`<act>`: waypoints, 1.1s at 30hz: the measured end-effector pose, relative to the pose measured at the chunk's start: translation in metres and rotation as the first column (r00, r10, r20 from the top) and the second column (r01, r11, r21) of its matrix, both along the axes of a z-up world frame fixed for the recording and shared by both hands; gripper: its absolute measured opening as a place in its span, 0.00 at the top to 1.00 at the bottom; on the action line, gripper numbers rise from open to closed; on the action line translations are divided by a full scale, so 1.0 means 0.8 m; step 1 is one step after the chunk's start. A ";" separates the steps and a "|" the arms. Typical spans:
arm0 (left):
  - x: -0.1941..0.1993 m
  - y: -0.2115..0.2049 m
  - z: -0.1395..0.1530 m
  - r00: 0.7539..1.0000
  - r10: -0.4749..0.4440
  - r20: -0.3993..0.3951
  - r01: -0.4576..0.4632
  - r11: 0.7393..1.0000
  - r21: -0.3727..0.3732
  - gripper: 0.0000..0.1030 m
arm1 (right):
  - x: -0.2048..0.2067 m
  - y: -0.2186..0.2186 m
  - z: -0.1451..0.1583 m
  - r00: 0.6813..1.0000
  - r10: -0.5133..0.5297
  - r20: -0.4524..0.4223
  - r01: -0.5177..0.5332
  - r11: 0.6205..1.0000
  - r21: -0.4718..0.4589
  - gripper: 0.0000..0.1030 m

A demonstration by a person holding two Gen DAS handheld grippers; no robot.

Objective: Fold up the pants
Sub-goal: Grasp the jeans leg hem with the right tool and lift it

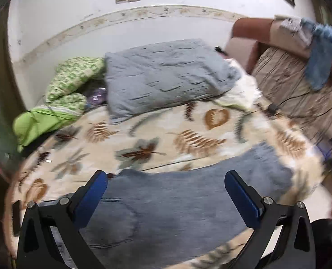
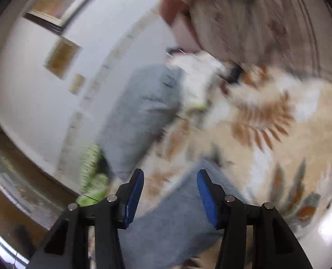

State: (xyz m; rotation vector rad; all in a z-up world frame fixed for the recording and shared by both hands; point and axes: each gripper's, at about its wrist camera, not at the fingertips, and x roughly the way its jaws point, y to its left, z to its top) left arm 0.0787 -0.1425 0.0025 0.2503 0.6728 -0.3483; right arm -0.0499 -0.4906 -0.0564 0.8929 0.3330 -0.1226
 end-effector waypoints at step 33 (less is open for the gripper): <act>0.062 -0.102 -0.182 0.939 -0.023 -0.343 0.042 0.998 0.048 0.00 | 0.028 -0.042 -0.181 0.927 0.217 -0.305 -0.063 0.895 0.443 0.34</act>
